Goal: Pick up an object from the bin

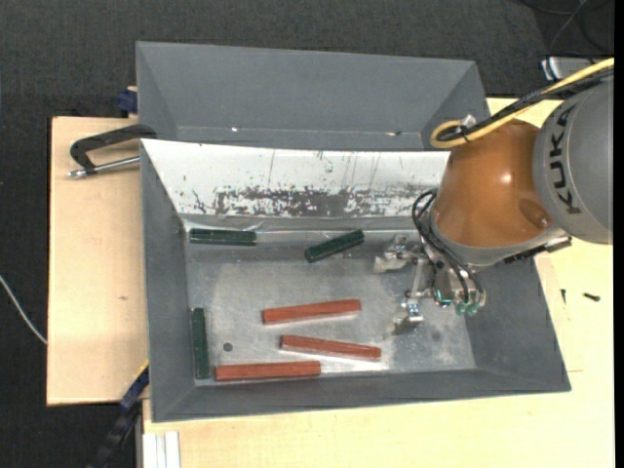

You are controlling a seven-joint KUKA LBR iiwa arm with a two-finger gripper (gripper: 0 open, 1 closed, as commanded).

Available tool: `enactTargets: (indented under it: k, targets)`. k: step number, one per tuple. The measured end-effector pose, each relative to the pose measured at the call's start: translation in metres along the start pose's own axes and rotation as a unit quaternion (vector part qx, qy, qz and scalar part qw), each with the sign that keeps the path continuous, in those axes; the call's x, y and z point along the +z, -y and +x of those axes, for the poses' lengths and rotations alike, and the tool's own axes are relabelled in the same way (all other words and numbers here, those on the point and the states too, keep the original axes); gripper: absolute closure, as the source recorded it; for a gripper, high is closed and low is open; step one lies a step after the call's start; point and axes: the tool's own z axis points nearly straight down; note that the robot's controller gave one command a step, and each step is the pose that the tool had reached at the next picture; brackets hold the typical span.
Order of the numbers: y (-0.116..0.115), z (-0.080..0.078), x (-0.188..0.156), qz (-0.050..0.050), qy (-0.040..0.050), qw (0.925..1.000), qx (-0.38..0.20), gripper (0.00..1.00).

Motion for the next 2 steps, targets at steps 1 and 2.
enactTargets:
  k: [1, 2]
  targets:
    - [-0.0498, -0.0235, 0.0659, 0.000, -0.0017, 0.9994, -0.035, 1.00]
    - [-0.0499, -0.0236, 0.0659, 0.000, -0.0017, 0.9994, -0.035, 1.00]
